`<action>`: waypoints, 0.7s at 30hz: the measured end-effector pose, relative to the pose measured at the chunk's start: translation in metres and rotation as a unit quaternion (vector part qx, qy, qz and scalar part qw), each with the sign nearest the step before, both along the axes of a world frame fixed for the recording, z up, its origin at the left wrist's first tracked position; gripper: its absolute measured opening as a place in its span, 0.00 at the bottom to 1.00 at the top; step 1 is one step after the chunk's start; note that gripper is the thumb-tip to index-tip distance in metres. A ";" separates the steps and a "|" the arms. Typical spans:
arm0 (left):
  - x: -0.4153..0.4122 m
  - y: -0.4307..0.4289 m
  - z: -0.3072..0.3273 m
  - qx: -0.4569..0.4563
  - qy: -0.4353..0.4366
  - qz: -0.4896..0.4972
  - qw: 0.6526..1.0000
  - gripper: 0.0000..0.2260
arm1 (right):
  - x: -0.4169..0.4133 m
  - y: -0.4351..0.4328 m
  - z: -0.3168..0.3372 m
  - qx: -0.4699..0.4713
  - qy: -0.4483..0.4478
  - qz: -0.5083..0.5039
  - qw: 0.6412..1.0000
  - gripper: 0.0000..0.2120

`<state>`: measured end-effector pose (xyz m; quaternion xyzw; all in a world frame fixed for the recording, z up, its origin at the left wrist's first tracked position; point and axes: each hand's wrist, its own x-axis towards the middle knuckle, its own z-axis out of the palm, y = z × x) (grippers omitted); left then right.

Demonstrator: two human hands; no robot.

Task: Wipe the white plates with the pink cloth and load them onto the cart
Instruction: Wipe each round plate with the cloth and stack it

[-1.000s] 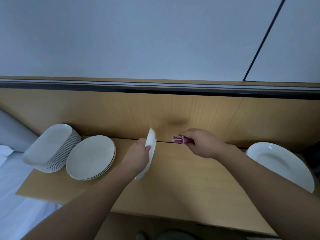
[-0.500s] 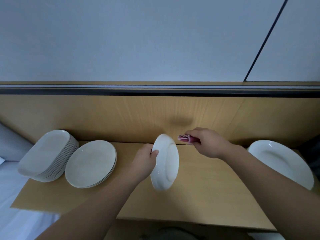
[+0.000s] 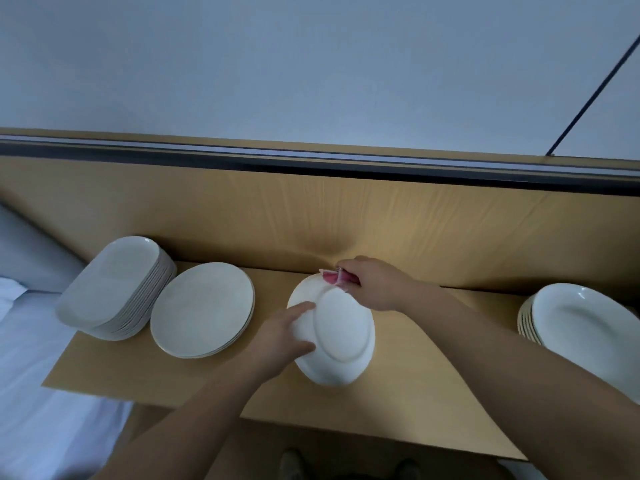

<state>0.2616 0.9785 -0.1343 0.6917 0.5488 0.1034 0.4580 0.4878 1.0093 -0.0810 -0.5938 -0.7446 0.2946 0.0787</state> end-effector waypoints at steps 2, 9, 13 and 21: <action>-0.004 -0.001 -0.007 -0.001 -0.008 0.005 1.000 0.28 | -0.016 0.009 -0.007 -0.023 0.035 0.001 0.999 0.05; -0.013 -0.001 -0.025 -0.008 0.005 0.019 1.000 0.29 | -0.040 0.022 -0.038 -0.011 -0.038 -0.014 0.999 0.12; -0.013 0.002 -0.033 -0.006 0.021 0.016 1.000 0.29 | -0.046 0.020 -0.049 0.052 -0.136 0.020 0.989 0.15; -0.013 0.004 -0.035 -0.005 0.038 0.016 0.999 0.30 | -0.053 0.016 -0.064 0.082 -0.214 0.079 0.970 0.31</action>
